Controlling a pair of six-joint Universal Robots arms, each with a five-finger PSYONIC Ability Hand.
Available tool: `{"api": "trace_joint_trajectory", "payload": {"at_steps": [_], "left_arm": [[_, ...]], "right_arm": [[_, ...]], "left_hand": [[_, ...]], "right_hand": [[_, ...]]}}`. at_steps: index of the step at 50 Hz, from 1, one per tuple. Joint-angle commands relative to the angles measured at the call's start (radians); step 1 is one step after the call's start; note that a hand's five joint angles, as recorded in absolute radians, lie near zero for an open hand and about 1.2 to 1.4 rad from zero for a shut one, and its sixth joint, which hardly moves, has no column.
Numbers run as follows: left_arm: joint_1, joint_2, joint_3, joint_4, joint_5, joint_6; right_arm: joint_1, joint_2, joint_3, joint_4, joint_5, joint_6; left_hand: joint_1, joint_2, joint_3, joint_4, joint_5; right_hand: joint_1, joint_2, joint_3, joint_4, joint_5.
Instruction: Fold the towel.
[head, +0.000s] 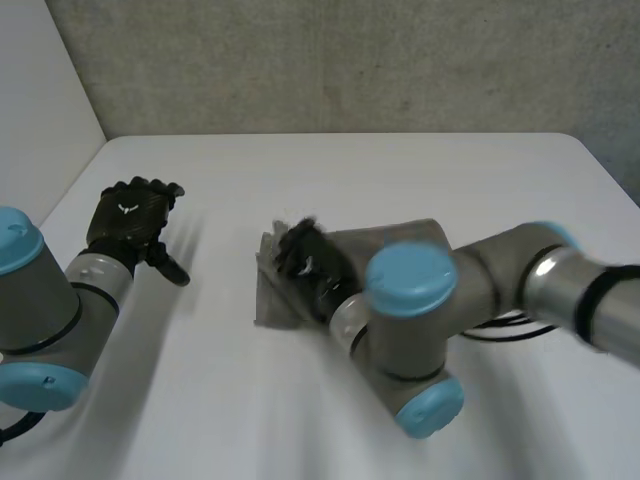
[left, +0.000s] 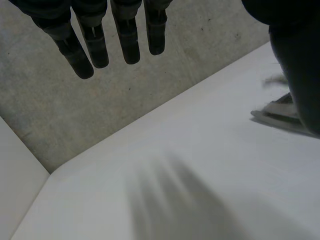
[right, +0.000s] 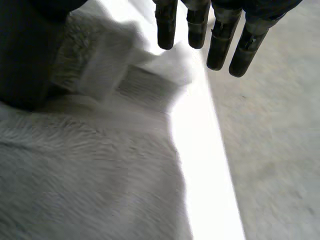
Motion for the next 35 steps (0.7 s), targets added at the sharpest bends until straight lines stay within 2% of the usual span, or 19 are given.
{"api": "trace_joint_trajectory", "payload": {"at_steps": [1,4,10,17,18,19,20,22,25,31,32,33,35], "left_arm": [[-0.002,0.001,0.003,0.001,-0.001,0.0],[-0.004,0.001,0.003,0.001,-0.001,0.0],[-0.013,0.001,0.002,0.002,-0.001,0.0],[-0.018,0.001,-0.003,0.002,-0.001,-0.002],[-0.019,0.001,-0.003,0.002,-0.001,-0.002],[-0.019,0.001,-0.003,0.002,-0.001,-0.002],[-0.019,0.001,-0.003,0.002,-0.002,-0.002],[-0.019,0.001,-0.004,0.002,-0.001,-0.002],[-0.021,0.001,-0.004,0.002,-0.002,-0.003],[-0.022,0.017,0.028,-0.001,-0.005,-0.005],[-0.027,0.033,0.046,-0.004,-0.007,-0.008],[-0.027,0.034,0.046,-0.004,-0.007,-0.008],[-0.042,0.06,0.085,-0.008,-0.01,-0.029]], "right_arm": [[-0.176,-0.267,0.164,0.008,-0.011,0.299],[-0.224,-0.295,0.247,0.015,-0.015,0.336],[-0.334,-0.321,0.393,0.022,-0.017,0.273],[-0.41,-0.288,0.442,0.022,-0.026,0.255],[-0.417,-0.262,0.444,0.021,-0.033,0.253],[-0.422,-0.242,0.436,0.016,-0.038,0.247],[-0.422,-0.242,0.436,0.016,-0.038,0.247],[-0.437,-0.231,0.415,0.007,-0.026,0.23],[-0.448,-0.242,0.4,0.007,-0.023,0.221],[-0.421,-0.349,0.301,0.008,-0.04,0.229],[-0.369,-0.366,0.266,0.01,-0.053,0.236],[-0.368,-0.366,0.266,0.01,-0.054,0.236],[-0.239,-0.371,0.187,0.01,-0.11,0.265]], "left_hand": [[-0.019,-0.018,-0.013,-0.017,0.005],[-0.019,-0.018,-0.013,-0.017,0.005],[-0.016,-0.015,-0.01,-0.014,0.008],[-0.016,-0.015,-0.01,-0.014,0.008],[-0.016,-0.015,-0.01,-0.014,0.008],[-0.016,-0.015,-0.01,-0.014,0.008],[-0.016,-0.015,-0.01,-0.014,0.008],[-0.016,-0.015,-0.01,-0.014,0.008],[-0.016,-0.015,-0.01,-0.014,0.008],[-0.019,-0.018,-0.013,-0.017,0.005],[-0.021,-0.021,-0.016,-0.02,0.002],[-0.022,-0.021,-0.016,-0.02,0.002],[-0.019,-0.018,-0.013,-0.017,0.005]], "right_hand": [[-0.062,-0.064,-0.061,-0.074,-0.063],[-0.062,-0.064,-0.061,-0.074,-0.063],[-0.062,-0.064,-0.061,-0.074,-0.063],[-0.062,-0.064,-0.061,-0.074,-0.063],[-0.011,-0.014,-0.01,-0.023,-0.013],[0.231,0.228,0.232,0.219,0.229],[0.233,0.231,0.234,0.221,0.232],[1.127,1.125,1.128,1.115,1.126],[1.16,1.157,1.161,1.148,1.158],[1.16,1.157,1.161,1.148,1.158],[1.16,1.157,1.161,1.148,1.158],[1.16,1.157,1.161,1.148,1.158],[1.16,1.157,1.161,1.148,1.158]]}}
